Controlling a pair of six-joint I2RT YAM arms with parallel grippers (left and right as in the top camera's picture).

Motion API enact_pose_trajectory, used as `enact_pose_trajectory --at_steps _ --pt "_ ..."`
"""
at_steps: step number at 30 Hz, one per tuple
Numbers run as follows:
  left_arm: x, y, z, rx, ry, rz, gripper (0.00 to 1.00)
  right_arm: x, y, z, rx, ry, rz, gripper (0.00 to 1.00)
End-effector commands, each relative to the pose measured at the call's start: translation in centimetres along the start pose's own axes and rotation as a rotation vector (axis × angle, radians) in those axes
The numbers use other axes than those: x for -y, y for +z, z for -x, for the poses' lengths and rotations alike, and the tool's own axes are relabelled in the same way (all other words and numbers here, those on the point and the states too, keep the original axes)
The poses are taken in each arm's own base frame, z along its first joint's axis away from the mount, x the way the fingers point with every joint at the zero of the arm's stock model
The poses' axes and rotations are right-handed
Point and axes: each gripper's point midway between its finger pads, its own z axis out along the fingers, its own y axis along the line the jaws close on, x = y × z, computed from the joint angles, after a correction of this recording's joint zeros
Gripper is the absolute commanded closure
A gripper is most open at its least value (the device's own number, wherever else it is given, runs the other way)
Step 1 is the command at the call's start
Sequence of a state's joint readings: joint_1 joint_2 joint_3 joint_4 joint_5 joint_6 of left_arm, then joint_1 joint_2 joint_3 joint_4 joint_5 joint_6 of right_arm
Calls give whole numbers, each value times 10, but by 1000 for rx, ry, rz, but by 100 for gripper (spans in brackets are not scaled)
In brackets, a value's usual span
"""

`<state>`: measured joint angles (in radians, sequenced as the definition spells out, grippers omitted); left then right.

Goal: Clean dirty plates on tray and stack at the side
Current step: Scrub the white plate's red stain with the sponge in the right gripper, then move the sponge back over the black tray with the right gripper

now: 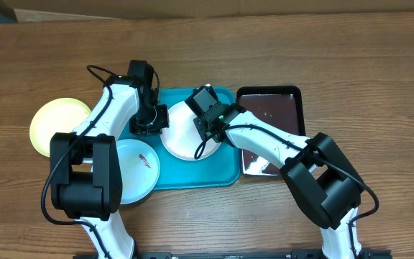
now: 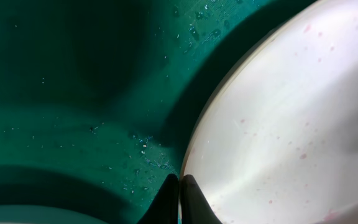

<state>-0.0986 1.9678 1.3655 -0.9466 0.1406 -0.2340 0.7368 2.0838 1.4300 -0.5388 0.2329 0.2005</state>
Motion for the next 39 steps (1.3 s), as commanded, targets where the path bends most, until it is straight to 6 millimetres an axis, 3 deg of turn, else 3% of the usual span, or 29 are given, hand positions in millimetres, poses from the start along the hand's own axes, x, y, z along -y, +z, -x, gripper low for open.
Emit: enact_pose_trajectory --at_steps 1,6,15,17,20,24,27,28,31,34,39 --pt "0 2 -2 -3 -7 11 96 -22 6 -27 -95 32 132 96" --pt "0 2 -2 -3 -7 11 96 -54 -3 -37 -155 38 323 96" --pt "0 2 0 4 -7 10 96 -78 -14 -41 -197 63 476 96" --pt "0 2 0 4 -7 10 96 -86 -20 -34 -183 67 543 96" --pt "0 2 0 4 -7 10 96 -89 -38 -1 -108 84 641 96" --pt "0 2 -1 1 -7 15 96 -62 -79 63 45 121 662 96" --pt "-1 2 -2 -2 -7 19 96 -35 -112 90 114 153 653 96" --pt "-1 2 -1 -1 -7 19 95 -11 -130 96 132 188 634 96" --pt "-1 2 1 7 -7 16 85 29 -140 87 99 252 583 96" --pt "0 2 1 10 -9 16 71 73 -133 65 19 310 498 96" --pt "0 2 3 17 -9 14 69 144 -115 19 -121 438 341 96"
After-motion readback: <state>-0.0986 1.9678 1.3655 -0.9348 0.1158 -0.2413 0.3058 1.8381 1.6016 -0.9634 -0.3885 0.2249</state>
